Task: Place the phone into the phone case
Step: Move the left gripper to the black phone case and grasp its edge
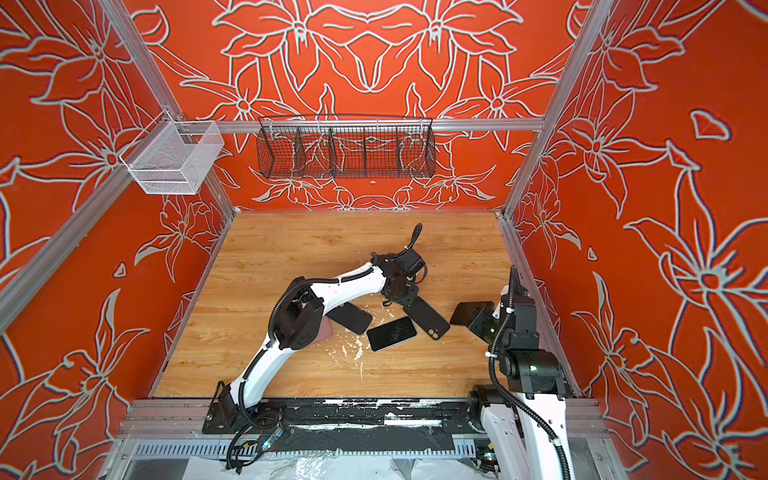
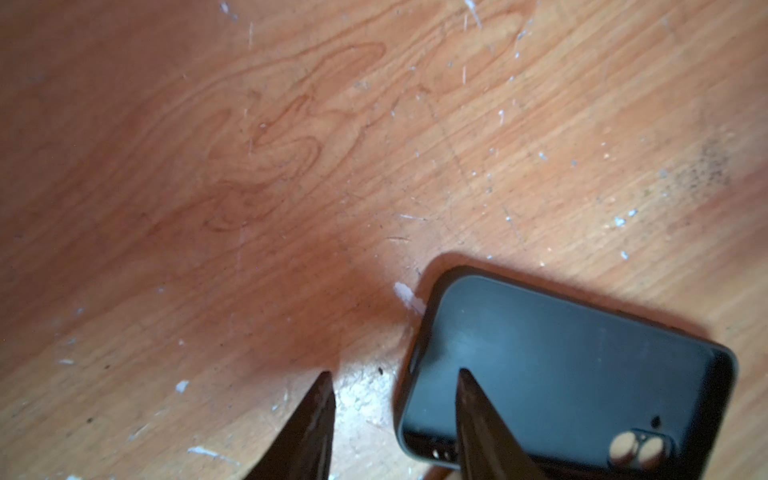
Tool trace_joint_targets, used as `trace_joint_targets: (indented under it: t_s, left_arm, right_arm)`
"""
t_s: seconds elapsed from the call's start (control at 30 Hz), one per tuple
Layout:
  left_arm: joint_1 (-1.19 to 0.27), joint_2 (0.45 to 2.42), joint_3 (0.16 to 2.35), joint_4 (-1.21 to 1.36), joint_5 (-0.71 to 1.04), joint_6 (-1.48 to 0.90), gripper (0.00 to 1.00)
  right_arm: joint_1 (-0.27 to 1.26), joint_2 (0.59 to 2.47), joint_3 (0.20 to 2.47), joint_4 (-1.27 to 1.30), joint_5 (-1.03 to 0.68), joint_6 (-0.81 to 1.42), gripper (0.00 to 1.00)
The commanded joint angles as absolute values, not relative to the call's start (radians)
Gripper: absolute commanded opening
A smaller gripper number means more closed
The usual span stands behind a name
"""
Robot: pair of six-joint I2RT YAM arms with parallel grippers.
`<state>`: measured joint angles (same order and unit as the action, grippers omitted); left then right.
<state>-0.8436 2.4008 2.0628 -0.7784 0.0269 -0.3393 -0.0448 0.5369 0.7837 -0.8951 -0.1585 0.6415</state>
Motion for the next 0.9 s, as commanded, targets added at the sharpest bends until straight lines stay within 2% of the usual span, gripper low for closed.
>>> trace_joint_targets:
  t_s: [0.0,0.23,0.73,0.87]
  left_arm:
    - [-0.847,2.431,2.091,-0.804,0.026,-0.330,0.45]
    - [-0.850,2.462,2.118,-0.798,0.010,-0.329,0.40]
    - [-0.850,2.443,2.077,-0.743,-0.044,-0.348,0.00]
    - [-0.836,2.400,2.051,-0.737,-0.083,-0.381,0.00]
  right_arm:
    - [-0.047,0.521,0.782,-0.864,-0.169,0.651,0.00]
    - [-0.047,0.511,0.780,-0.865,-0.174,0.654,0.00]
    - [-0.046,0.531,0.793,-0.860,-0.177,0.647,0.00]
    - [-0.047,0.541,0.804,-0.865,-0.178,0.641,0.00]
